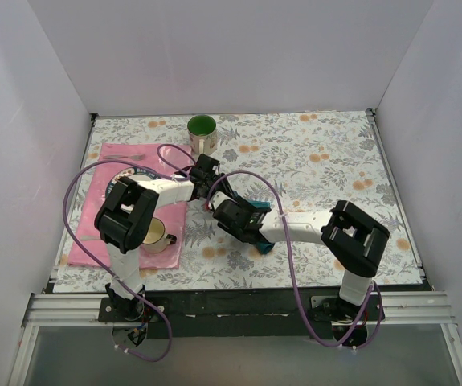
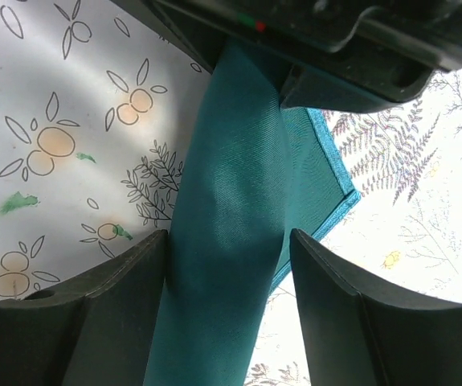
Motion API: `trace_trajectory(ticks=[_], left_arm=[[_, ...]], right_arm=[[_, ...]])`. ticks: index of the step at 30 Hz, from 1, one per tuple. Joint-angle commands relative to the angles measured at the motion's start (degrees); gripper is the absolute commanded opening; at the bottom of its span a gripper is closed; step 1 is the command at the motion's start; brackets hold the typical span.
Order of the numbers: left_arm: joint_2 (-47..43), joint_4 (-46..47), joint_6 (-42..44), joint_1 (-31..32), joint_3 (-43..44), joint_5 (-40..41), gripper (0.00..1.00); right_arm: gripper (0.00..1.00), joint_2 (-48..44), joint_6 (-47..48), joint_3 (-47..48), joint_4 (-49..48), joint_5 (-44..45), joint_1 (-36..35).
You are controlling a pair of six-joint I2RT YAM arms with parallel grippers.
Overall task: Fold the napkin, place the utensils inside, and roll it up
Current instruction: Roll the napkin with the utensil
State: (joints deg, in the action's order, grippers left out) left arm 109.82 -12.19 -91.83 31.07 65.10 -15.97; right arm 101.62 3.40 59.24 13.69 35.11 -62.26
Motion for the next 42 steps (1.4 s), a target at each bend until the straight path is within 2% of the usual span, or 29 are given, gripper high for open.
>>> trace_trajectory(ticks=[1,3,5,6,7,9,10,13,25,36,39,42], left_arm=[[3.2,-5.5,2.9,-0.7,-1.1,5.2,0.35],[2.9,-5.6,3.2,-0.7,-1.1,5.2,0.36],[2.5,-5.6,3.8,-0.7,-0.9,5.1,0.38],[2.2,-5.6,4.1,-0.7,-0.7,5.1,0.42],[2.1,-5.7,4.6,-0.7,-0.5,5.1,0.45],[1.4,-5.7,5.4,-0.7,0.1,5.1,0.52],[1.2,-6.0,6.0,-0.7,0.5,5.3,0.58],[-0.2,-6.3,6.4,-0.7,0.9,5.2,0.67],[-4.9,-2.8,2.4,-0.3,-4.1,2.6,0.82],[2.4,-5.0,0.3,3.1,0.4,6.0,0.79],[2.7,-6.6,0.1,3.6,1.3,8.7,0.75],[2.4,-8.0,0.2,3.7,1.8,11.6,0.63]], right_arm=[[0.67,1.4,0.2,0.3,-0.7,-1.4,1.3],[0.63,1.0,-0.8,-0.1,-0.9,-3.0,2.7],[0.53,0.6,-1.6,-0.6,-1.4,-5.8,3.8],[0.5,0.2,-2.2,-0.9,-1.6,-7.2,4.9],[0.41,-0.2,-2.6,-1.1,-1.8,-8.5,5.4],[0.38,-0.8,-3.0,-1.5,-2.4,-12.4,6.9],[0.35,-0.9,-4.1,-1.6,-2.6,-14.3,7.6],[0.33,-1.9,-6.2,-2.4,-3.9,-22.7,10.7],[0.27,-2.9,-13.3,-6.8,-12.1,-51.9,22.7],[0.26,1.8,-22.6,-12.5,-26.0,-76.4,32.7],[0.26,3.9,-26.9,-13.6,-30.8,-81.0,34.7],[0.26,5.9,-31.1,-14.5,-35.6,-84.9,36.2]])
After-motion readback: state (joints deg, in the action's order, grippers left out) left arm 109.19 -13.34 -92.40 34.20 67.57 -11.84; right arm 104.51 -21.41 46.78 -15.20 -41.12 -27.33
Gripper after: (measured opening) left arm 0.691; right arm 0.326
